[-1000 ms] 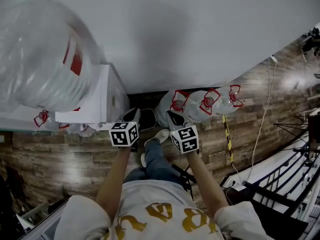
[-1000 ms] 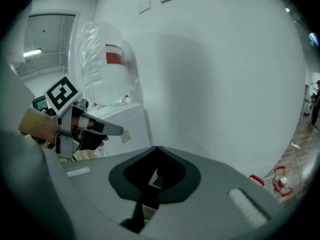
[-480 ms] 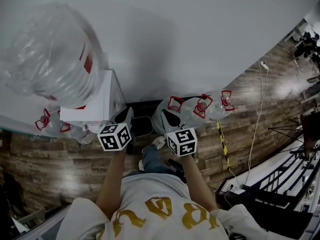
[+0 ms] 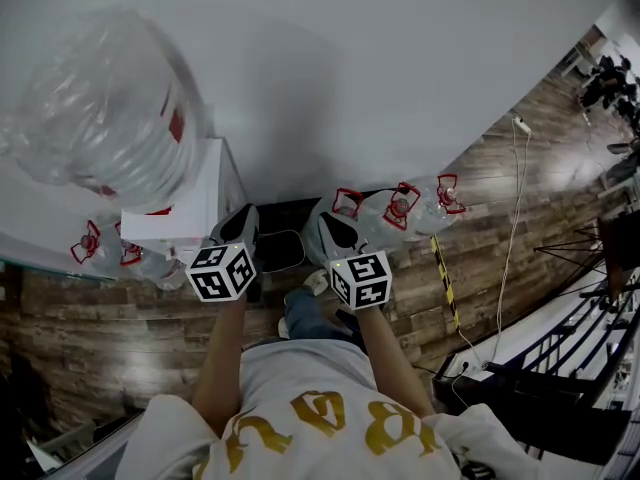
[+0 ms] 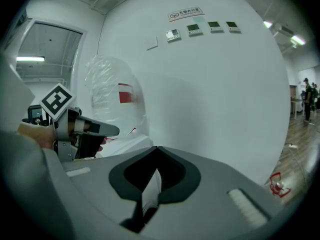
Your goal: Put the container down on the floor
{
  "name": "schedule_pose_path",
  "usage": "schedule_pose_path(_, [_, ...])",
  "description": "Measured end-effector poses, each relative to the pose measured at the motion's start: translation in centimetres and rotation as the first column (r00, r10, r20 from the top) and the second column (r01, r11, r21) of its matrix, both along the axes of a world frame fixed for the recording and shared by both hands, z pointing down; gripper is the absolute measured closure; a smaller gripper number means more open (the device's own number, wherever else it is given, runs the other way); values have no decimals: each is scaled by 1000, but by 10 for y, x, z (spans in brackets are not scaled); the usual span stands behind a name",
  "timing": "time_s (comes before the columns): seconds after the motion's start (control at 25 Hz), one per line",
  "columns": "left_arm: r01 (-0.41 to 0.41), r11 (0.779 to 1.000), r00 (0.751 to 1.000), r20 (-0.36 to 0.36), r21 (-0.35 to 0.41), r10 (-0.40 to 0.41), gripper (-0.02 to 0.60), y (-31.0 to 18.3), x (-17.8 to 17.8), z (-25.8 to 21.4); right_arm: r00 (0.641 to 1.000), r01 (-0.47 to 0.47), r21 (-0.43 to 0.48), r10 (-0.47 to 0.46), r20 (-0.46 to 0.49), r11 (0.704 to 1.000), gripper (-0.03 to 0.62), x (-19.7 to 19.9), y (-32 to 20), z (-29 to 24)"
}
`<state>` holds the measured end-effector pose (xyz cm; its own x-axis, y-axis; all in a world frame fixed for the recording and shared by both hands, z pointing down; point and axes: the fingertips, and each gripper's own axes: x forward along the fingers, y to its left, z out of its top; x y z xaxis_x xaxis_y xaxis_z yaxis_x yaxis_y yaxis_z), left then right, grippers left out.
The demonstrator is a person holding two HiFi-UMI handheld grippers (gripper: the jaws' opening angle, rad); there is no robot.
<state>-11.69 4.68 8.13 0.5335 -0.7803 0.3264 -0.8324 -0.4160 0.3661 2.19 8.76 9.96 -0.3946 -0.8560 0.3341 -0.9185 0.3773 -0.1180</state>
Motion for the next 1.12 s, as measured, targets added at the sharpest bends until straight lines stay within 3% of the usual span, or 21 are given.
schedule_pose_path(1.12, [3,1000,1000,9,-20,-3,580,-7,6,8,999,-29,-23,30,27,999,568,7,-3,9])
